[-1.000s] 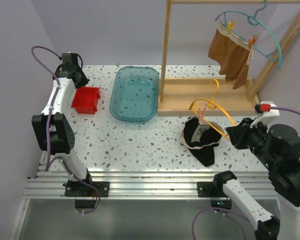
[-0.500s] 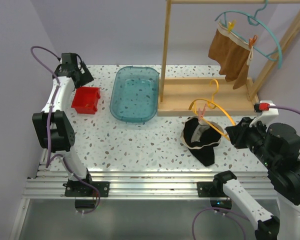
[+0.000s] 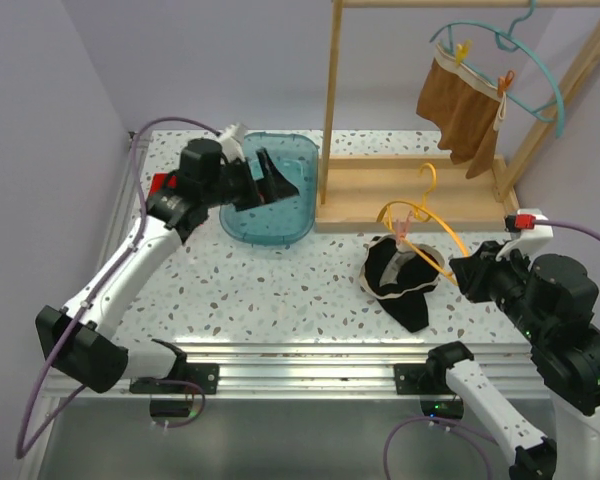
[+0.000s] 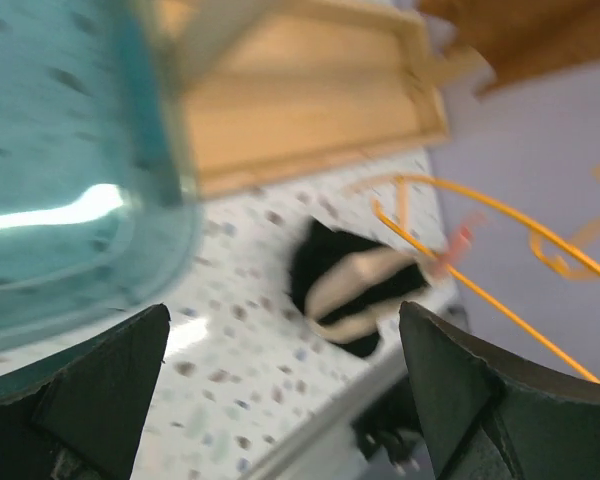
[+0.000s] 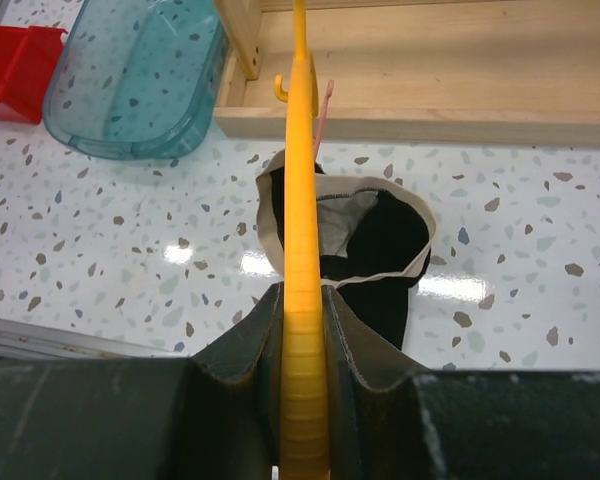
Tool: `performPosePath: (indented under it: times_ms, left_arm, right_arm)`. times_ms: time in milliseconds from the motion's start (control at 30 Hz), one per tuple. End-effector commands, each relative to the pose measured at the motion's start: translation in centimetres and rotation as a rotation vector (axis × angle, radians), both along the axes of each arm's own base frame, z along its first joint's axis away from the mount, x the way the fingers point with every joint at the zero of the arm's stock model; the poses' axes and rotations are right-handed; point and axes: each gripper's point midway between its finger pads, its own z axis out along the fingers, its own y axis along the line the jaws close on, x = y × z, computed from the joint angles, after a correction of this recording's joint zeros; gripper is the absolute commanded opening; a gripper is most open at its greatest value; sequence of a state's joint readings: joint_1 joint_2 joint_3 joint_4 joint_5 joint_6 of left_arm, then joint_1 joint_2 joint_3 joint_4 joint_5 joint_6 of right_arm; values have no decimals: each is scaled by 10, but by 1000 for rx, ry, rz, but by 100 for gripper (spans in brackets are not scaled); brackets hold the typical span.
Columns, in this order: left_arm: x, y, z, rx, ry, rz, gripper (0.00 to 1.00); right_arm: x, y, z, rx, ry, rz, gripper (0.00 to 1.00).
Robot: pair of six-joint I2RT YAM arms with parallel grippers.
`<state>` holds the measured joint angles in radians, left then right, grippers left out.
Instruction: Remove the underwear clipped to the hanger
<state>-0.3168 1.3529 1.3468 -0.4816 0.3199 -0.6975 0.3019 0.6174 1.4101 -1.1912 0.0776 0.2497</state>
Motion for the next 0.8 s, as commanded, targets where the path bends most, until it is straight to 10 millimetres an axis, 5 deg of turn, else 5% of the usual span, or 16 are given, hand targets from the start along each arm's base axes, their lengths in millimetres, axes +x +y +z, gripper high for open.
performPosePath:
  times_ms: [0, 33, 200, 333, 367, 400, 467, 600, 767]
  left_arm:
    - [-48, -75, 18, -192, 14, -213, 100]
    - [-66, -98, 21, -192, 4, -282, 100]
    - [-87, -158, 27, -168, -72, -444, 100]
    - [-91, -193, 23, -117, -134, -522, 100]
    - [-86, -201, 8, -76, -111, -523, 100]
    - [-91, -213, 17, -63, -156, -561, 100]
    - [-84, -223, 2, 1, -146, -547, 99]
    - [-81, -246, 10, 28, -226, -572, 99]
    - [-73, -258, -7, 123, -250, -572, 98]
  right_arm:
    - [2, 4, 14, 28, -80, 22, 0]
    - [0, 8, 12, 39, -76, 40, 0]
    - [-6, 15, 13, 130, -78, 38, 0]
    - [-10, 22, 12, 202, -54, 44, 0]
    - [-12, 24, 14, 218, -56, 47, 0]
    - [-12, 25, 15, 230, -55, 46, 0]
    - [-13, 27, 18, 273, -46, 38, 0]
    - [-14, 27, 22, 317, -27, 8, 0]
    - [-14, 25, 24, 379, -6, -48, 0]
